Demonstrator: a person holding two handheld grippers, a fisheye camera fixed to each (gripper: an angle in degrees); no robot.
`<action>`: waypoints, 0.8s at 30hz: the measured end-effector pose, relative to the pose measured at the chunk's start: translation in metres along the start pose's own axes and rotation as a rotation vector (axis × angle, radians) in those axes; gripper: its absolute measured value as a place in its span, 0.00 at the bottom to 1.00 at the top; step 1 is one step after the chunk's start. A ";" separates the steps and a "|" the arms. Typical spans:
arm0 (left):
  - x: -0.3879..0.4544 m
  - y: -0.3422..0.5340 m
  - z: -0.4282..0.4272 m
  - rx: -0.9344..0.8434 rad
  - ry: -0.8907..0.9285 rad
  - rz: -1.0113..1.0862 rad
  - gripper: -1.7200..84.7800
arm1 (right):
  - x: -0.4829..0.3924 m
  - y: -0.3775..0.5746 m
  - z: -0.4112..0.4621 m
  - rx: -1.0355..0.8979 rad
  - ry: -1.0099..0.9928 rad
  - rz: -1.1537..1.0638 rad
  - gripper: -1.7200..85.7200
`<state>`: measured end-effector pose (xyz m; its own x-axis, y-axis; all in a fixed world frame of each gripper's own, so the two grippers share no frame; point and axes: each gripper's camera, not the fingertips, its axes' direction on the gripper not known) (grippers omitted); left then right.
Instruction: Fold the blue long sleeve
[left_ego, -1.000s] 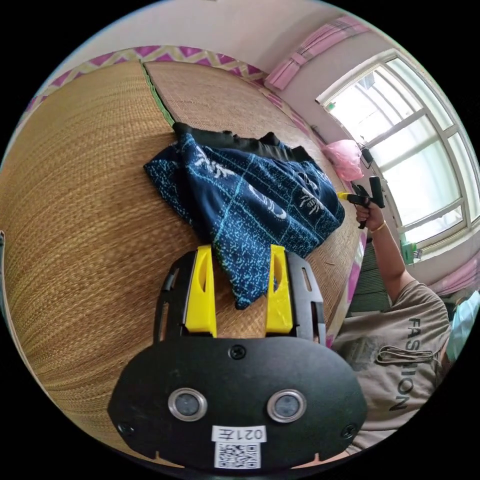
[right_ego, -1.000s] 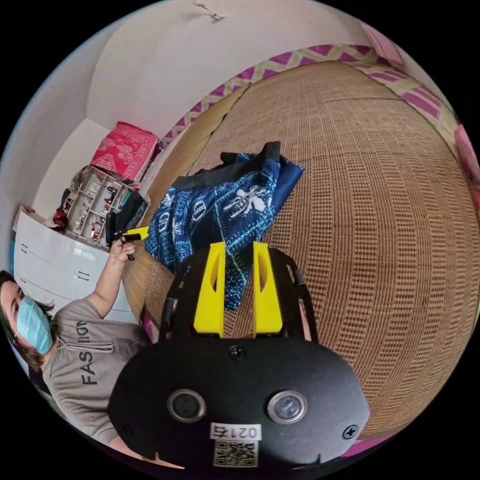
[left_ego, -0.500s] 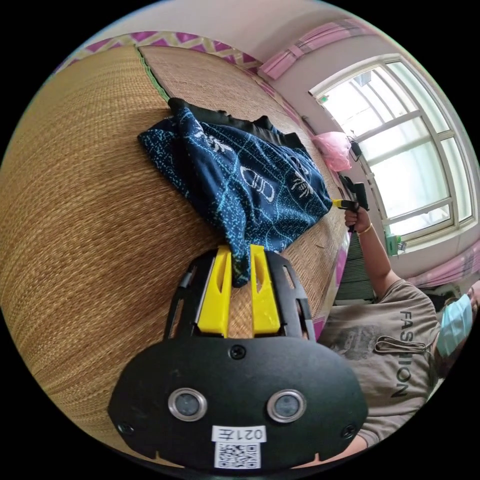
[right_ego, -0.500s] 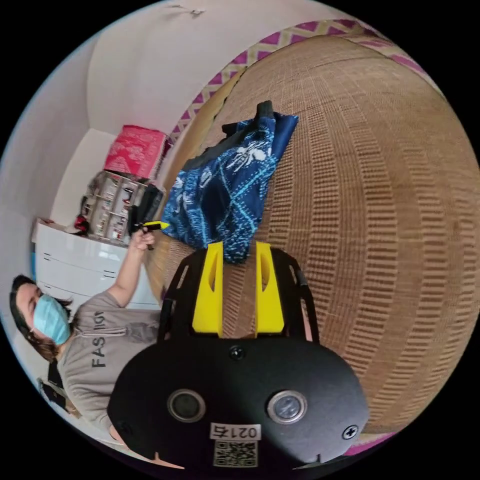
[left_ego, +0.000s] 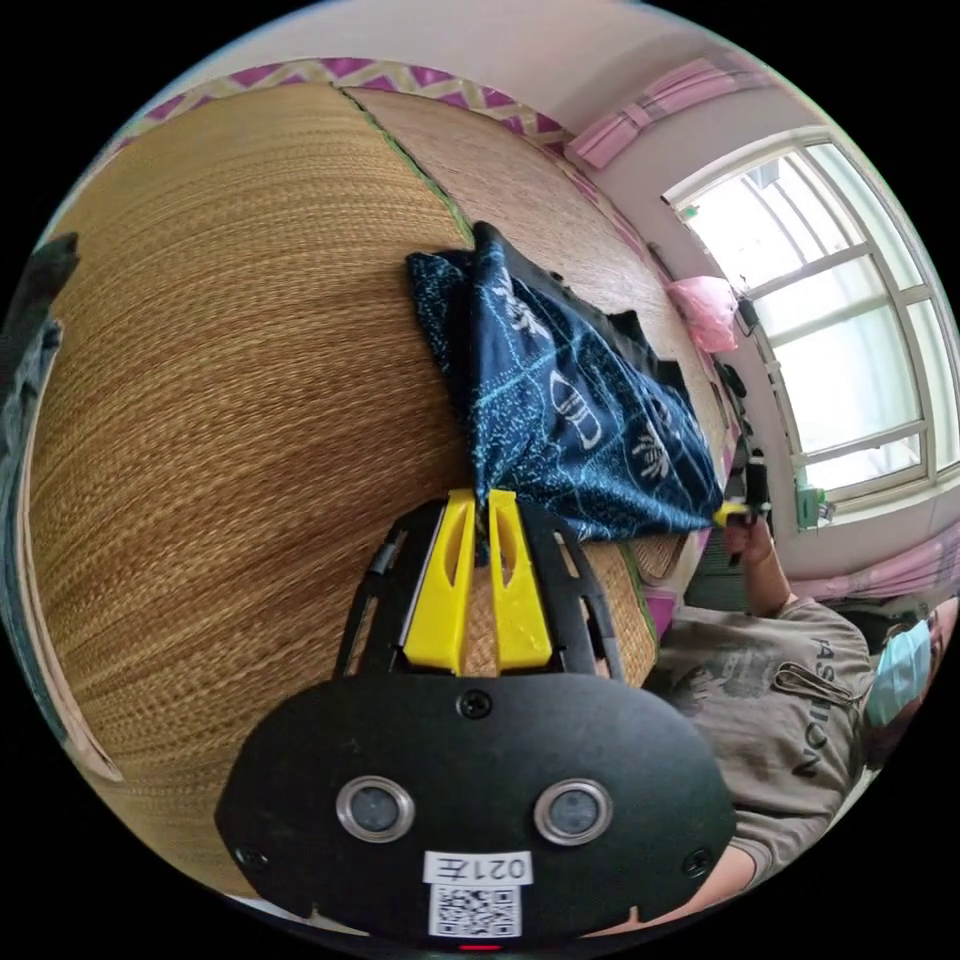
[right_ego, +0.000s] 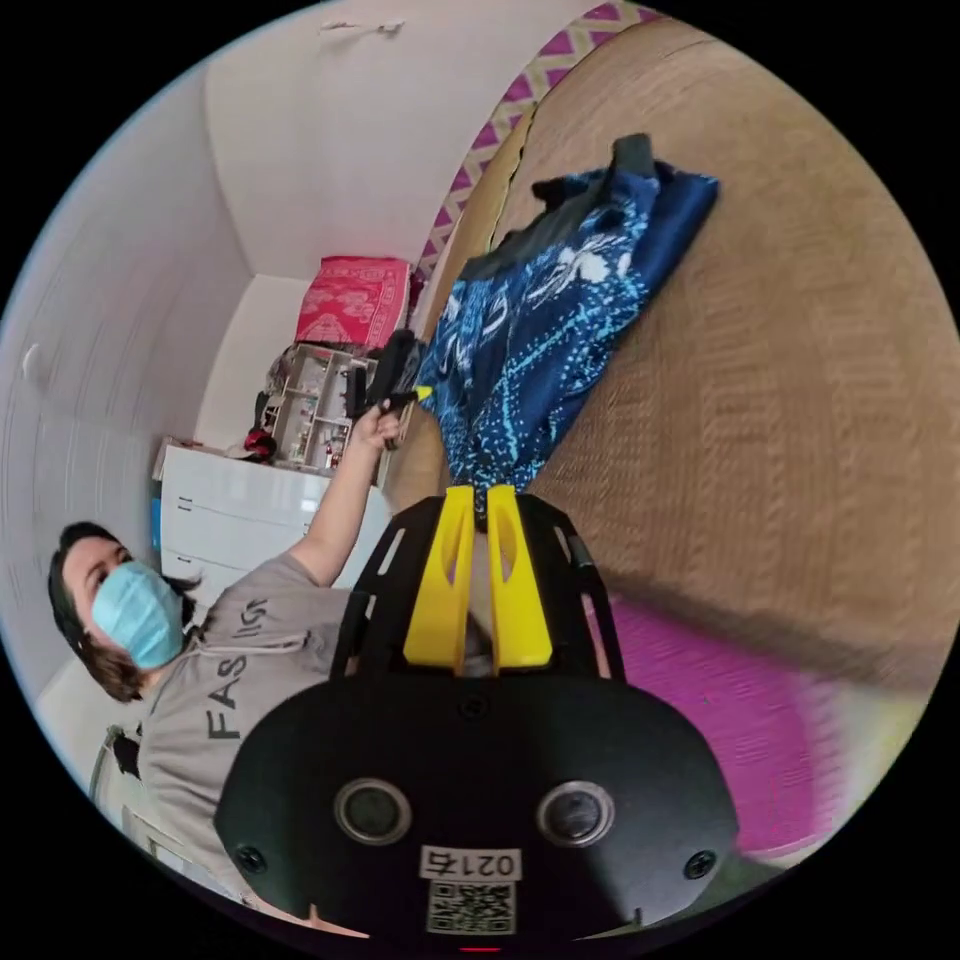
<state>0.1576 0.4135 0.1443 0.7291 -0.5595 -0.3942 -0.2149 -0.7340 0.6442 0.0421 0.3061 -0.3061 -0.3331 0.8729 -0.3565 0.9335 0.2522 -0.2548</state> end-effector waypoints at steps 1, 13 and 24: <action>-0.009 0.013 -0.009 0.041 0.002 -0.038 0.02 | -0.009 0.025 0.027 0.011 -0.021 0.006 0.03; 0.097 0.220 -0.023 0.385 0.283 0.024 0.13 | -0.070 0.081 -0.056 0.246 0.271 -0.147 0.11; 0.147 0.268 0.145 0.199 0.621 -0.243 0.21 | -0.010 -0.088 -0.101 0.151 0.268 -0.021 0.17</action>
<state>0.1133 0.0788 0.1635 0.9956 -0.0899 -0.0257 -0.0702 -0.9005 0.4292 -0.0235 0.3176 -0.1891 -0.2865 0.9523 -0.1052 0.8899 0.2238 -0.3975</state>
